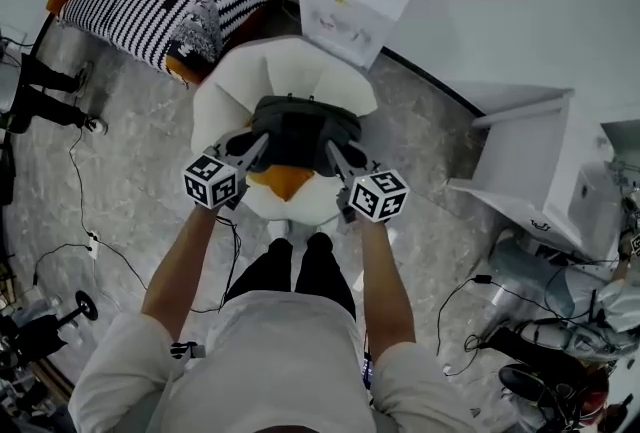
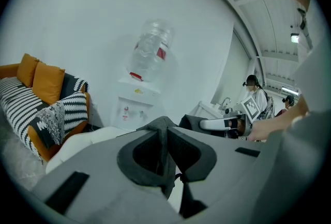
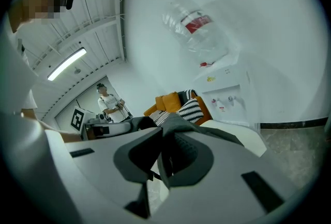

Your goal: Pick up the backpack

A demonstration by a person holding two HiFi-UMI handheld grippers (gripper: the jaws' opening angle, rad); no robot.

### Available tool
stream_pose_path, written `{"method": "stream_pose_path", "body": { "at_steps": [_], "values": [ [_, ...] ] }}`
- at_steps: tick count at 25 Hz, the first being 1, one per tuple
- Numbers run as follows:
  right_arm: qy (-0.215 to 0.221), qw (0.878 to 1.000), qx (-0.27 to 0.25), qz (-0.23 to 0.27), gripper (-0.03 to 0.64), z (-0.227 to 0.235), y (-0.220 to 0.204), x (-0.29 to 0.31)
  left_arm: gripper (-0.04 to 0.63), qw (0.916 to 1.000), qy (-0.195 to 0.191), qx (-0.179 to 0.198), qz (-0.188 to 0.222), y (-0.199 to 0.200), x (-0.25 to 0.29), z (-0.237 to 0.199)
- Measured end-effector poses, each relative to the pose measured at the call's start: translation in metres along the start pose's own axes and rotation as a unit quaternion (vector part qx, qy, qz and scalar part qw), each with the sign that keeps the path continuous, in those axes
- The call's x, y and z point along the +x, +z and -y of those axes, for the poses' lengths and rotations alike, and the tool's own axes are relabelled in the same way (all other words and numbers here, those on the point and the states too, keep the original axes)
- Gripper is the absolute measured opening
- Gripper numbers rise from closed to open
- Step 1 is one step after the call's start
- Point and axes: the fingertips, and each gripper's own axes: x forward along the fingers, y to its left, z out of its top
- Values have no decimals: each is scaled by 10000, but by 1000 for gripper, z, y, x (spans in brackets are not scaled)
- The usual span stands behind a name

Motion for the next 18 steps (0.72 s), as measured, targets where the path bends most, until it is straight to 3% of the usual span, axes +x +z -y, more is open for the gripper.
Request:
{"method": "stream_pose_path", "body": {
  "at_steps": [9,18],
  "values": [
    [92,9995,-162,254,37,-30,40,-27,32,9992,-94,238,301,48,-21,30],
    [174,9989,-350,264,37,-52,61,-42,32,9982,-74,290,515,72,-37,46]
  ]
}}
